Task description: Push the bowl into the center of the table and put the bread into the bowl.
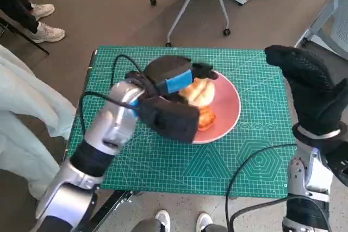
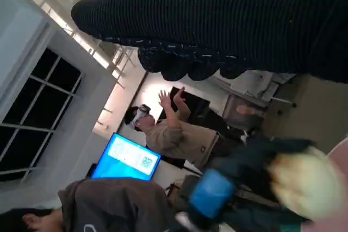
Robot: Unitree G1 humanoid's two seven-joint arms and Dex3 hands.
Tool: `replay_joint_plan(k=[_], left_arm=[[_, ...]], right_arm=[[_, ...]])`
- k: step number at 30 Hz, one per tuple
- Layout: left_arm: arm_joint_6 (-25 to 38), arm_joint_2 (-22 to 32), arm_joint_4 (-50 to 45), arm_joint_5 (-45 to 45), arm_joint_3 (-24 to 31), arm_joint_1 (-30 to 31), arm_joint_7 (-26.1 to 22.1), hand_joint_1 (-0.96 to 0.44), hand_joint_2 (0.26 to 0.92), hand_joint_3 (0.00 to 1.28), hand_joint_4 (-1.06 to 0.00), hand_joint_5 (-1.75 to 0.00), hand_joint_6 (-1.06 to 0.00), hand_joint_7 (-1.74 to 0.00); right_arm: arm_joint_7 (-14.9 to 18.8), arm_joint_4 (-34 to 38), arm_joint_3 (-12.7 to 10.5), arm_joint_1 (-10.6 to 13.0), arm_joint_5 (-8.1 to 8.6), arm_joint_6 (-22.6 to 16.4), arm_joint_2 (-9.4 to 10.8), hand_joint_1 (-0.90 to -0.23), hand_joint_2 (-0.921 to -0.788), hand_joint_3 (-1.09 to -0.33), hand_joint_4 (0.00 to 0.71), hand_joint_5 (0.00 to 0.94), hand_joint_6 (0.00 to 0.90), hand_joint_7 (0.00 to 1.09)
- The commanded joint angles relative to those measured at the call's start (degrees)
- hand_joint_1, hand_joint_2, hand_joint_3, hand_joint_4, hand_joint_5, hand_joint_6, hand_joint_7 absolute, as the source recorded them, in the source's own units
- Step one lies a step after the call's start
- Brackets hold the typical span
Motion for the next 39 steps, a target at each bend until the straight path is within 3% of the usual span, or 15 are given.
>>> replay_joint_plan(k=[1, 12, 28, 29, 31, 33, 39], left_arm=[[-1.31, 0.77, -1.77, 0.67, -0.71, 0.67, 0.39, -0.31, 0.893, 0.00, -0.13, 0.00, -0.21, 0.00], [-5.63, 2.30, -2.22, -1.62, 0.79, 2.06, 1.04, -0.38, 0.883, 0.00, -0.11, 0.00, -0.21, 0.00], [-3.27, 4.05, -6.16, -6.52, 4.28, 3.36, -3.33, -0.39, 0.882, 0.00, -0.11, 0.00, -0.20, 0.00], [-3.06, 4.64, -7.57, -8.33, 5.74, 3.76, -4.24, -0.39, 0.882, 0.00, -0.11, 0.00, -0.20, 0.00], [-5.03, 5.04, -10.73, -20.21, 14.44, 5.96, -6.11, -0.37, 0.884, 0.00, -0.11, 0.00, -0.20, -0.01], [-11.33, 2.91, -10.23, -30.44, 21.56, 8.26, -4.10, -0.35, 0.881, 0.00, -0.11, -0.01, -0.20, -0.01], [-25.31, -4.34, -7.74, -43.82, 29.61, 11.34, 2.41, -0.38, 0.909, 0.06, -0.12, -0.01, -0.24, -0.05]], right_arm=[[-0.82, 0.62, 0.00, 0.91, -0.89, -0.29, 0.07, -0.665, -0.921, -0.743, 0.200, 0.000, 0.144, 0.32], [-2.15, 0.89, 0.72, 0.60, -1.91, -0.74, 0.67, -0.667, -0.921, -0.744, 0.198, 0.000, 0.153, 0.31], [-2.59, -0.03, 1.51, 0.77, -1.69, 0.55, 0.92, -0.678, -0.921, -0.745, 0.199, 0.001, 0.159, 0.31], [-2.51, -0.16, 1.59, 0.66, -1.51, 0.86, 0.89, -0.678, -0.921, -0.745, 0.199, 0.001, 0.160, 0.31], [-2.68, -0.61, 1.91, 0.13, -1.57, 1.50, 0.89, -0.679, -0.921, -0.746, 0.199, 0.001, 0.159, 0.31], [-3.05, -0.85, 2.20, -0.60, -1.89, 1.96, 0.91, -0.678, -0.921, -0.748, 0.199, 0.001, 0.159, 0.31], [-4.21, -0.98, 2.84, -2.36, -2.84, 2.73, 1.13, -0.675, -0.921, -0.760, 0.195, 0.000, 0.149, 0.32]])
